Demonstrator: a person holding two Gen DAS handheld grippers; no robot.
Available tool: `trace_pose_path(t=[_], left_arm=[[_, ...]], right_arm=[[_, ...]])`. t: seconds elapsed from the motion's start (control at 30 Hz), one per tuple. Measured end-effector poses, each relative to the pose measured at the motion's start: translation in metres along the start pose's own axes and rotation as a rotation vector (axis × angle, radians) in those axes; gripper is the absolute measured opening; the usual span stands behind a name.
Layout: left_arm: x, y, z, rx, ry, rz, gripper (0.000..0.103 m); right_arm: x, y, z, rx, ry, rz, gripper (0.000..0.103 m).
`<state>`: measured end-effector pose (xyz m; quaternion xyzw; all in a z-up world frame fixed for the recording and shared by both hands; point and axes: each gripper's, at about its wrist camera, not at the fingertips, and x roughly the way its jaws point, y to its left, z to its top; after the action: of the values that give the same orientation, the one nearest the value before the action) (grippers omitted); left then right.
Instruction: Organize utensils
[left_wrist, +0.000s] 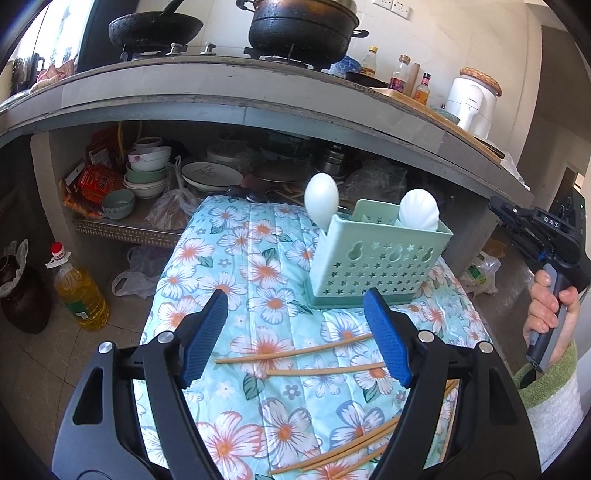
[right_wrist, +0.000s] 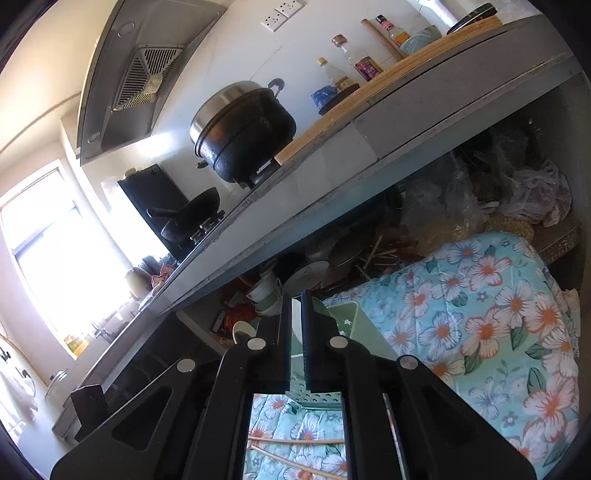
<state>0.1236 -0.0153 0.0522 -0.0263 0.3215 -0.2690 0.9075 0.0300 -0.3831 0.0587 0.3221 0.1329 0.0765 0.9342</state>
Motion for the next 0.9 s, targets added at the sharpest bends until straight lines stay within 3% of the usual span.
trace_pose_path(t=[0.17,0.23,0.33,0.5,0.63,0.9], left_arm=[[-0.002,-0.014,-0.007,0.026,0.013,-0.019,0.072],[-0.001,-0.021,-0.013,0.040,0.026,-0.034,0.072],[0.006,-0.031,-0.026,0.062,0.061,-0.060,0.072],[0.022,-0.051,-0.053,0.115,0.150,-0.099,0.072],[0.026,-0.072,-0.072,0.168,0.189,-0.152,0.072],[0.017,-0.122,-0.098,0.307,0.219,-0.269,0.072]], right_arm=[[-0.044,0.005,-0.025,-0.006,-0.009,-0.069,0.020],[-0.052,0.007,-0.038,-0.001,0.023,-0.102,0.031],[-0.062,0.006,-0.073,0.016,0.094,-0.156,0.040],[-0.071,-0.013,-0.121,0.110,0.193,-0.272,0.041],[-0.076,-0.030,-0.140,0.188,0.234,-0.327,0.041],[-0.084,-0.044,-0.147,0.255,0.234,-0.331,0.043]])
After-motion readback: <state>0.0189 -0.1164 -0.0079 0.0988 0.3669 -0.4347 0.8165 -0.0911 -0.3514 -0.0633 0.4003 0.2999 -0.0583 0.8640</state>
